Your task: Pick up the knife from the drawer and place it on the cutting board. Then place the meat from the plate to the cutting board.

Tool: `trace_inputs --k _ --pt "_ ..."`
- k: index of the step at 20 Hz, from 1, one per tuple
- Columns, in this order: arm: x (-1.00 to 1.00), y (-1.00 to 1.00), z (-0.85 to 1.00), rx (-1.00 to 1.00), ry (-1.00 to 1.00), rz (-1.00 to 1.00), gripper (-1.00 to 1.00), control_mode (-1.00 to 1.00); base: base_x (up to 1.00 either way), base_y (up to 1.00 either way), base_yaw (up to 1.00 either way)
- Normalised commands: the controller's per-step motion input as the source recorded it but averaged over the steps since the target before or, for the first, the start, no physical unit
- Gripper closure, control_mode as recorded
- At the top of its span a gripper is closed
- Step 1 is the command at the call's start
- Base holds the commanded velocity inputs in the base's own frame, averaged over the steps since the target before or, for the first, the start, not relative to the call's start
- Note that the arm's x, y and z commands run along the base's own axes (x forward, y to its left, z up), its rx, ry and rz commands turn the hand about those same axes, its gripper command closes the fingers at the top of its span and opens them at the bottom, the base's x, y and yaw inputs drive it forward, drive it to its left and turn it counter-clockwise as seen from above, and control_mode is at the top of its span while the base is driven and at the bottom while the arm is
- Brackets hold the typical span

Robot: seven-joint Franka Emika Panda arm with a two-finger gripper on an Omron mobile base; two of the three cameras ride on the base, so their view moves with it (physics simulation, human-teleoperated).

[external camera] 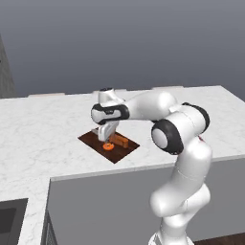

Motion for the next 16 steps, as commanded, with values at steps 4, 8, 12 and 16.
trace_inputs --k 4,8,12,16 --pt "-0.88 -0.03 0.64 0.02 -0.18 -0.06 -1.00 -1.00 0.00 0.00 0.00" --pt "-1.00 0.00 0.66 0.01 -0.23 -0.11 -1.00 -1.00 0.00 0.00 0.00" --pt "-1.00 -0.02 0.77 0.00 -0.24 -0.12 -1.00 -1.00 0.00 0.00 0.00" --pt "-1.00 -0.10 0.87 0.14 -0.23 -0.04 -1.00 -1.00 0.00 0.00 0.00"
